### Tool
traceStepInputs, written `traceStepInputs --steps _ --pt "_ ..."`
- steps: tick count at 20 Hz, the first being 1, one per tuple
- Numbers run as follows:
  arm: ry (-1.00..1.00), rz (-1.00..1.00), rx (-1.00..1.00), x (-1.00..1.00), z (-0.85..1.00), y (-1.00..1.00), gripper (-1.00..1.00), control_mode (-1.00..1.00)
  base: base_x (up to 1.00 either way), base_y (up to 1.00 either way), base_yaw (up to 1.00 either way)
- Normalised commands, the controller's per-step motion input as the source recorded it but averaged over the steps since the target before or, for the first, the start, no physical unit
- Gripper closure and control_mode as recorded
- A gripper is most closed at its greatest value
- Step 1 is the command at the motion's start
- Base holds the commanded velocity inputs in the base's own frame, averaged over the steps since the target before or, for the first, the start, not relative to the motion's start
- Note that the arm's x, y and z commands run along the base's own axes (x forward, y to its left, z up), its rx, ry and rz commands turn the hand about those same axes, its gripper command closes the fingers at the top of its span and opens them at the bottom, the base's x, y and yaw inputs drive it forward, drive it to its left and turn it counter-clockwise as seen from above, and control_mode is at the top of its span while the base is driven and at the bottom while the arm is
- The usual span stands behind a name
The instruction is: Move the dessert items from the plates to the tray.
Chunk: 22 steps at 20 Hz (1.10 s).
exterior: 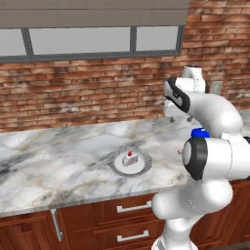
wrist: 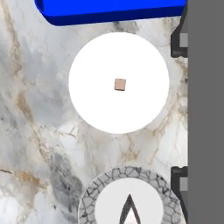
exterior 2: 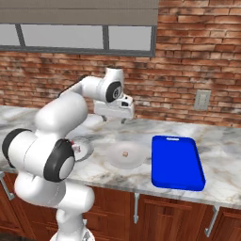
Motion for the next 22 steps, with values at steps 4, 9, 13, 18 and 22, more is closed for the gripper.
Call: traceStepInputs --steps 4,9,13,18,22 --pt "-0.01 -0.05 -0.02 0.23 -0.59 -0.34 -1.00 -1.00 0.00 0.00 0.00" --pt "0.00 -0.04 0.00 0.06 -0.58 -0.29 -1.00 -1.00 0.00 0.00 0.00" --pt "0.00 -0.02 0.00 0.01 -0.41 -0.08 -1.00 -1.00 0.00 0.00 0.00" --pt "0.00 0.00 0.00 0.00 -0.37 -0.06 -1.00 -1.00 0.00 0.00 0.00" --pt "0.00 0.00 0.00 0.00 -0.38 -0.14 -1.00 -1.00 0.00 0.00 0.00"
